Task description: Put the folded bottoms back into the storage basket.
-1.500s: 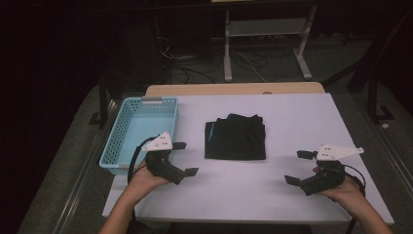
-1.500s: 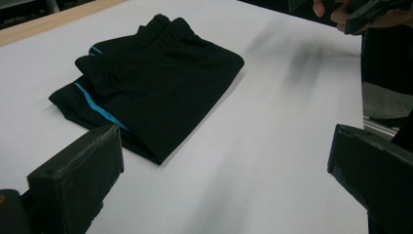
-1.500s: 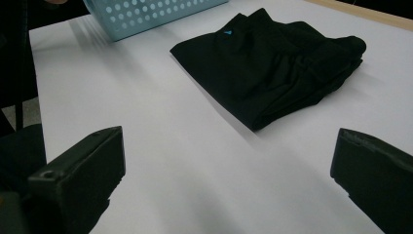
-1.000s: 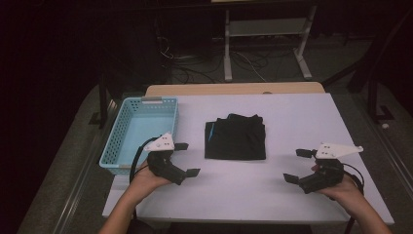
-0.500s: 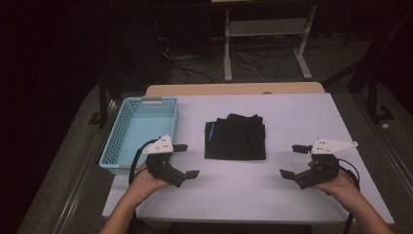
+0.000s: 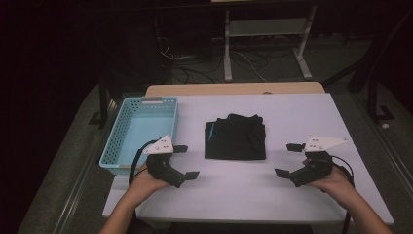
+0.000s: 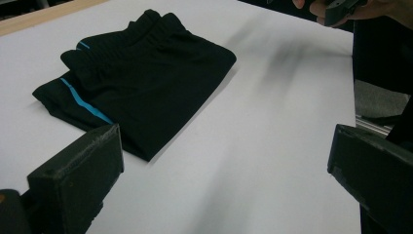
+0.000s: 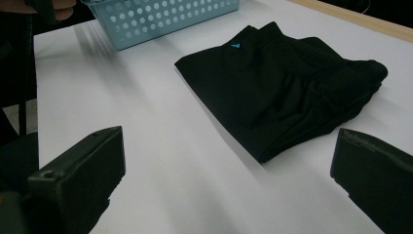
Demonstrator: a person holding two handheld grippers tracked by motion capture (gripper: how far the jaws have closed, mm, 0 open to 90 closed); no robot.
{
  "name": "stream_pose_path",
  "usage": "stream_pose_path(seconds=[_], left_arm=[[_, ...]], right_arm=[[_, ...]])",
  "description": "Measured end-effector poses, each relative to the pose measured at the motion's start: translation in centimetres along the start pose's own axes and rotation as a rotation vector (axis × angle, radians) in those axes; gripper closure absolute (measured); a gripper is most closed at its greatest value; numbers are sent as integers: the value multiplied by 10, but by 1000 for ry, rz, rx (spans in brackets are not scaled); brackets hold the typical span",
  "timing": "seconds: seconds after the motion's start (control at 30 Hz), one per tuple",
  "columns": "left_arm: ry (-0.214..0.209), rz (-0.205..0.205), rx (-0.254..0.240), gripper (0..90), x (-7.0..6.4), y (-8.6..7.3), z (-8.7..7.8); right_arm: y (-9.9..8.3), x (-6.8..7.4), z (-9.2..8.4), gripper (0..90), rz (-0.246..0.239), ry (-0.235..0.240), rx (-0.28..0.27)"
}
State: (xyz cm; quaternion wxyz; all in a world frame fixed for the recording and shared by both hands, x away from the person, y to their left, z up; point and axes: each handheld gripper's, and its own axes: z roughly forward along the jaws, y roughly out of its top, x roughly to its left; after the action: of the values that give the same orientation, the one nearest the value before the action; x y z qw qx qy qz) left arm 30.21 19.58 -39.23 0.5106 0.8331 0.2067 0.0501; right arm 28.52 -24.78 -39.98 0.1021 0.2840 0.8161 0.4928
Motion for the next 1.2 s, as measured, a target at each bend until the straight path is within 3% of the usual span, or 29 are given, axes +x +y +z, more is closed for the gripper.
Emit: stream_pose_path(seconds=[1.2], left_arm=[[-6, 0, -2, 0, -1, 1, -1]], right_arm=[[22, 1, 46, 0, -37, 76, 55]])
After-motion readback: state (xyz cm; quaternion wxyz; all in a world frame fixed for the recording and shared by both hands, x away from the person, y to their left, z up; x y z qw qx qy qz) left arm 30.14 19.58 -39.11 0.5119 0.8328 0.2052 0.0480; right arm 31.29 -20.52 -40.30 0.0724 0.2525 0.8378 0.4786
